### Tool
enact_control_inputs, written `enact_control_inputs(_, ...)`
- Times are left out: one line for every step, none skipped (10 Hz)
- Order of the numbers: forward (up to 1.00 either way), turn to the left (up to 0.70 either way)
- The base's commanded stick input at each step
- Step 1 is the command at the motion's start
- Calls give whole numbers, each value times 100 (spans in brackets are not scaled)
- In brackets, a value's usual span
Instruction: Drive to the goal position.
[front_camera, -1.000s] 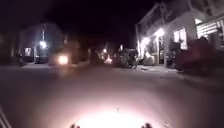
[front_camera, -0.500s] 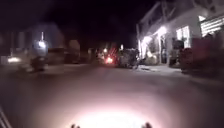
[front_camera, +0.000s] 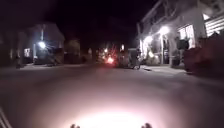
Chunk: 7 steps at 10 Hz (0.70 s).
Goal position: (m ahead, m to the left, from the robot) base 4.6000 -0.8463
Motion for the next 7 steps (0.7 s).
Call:
enact_control_inputs(60, 0)
enact_control_inputs(60, 0)
enact_control_inputs(60, 0)
enact_control_inputs(60, 0)
enact_control_inputs(60, 0)
enact_control_inputs(60, 0)
enact_control_inputs(60, 0)
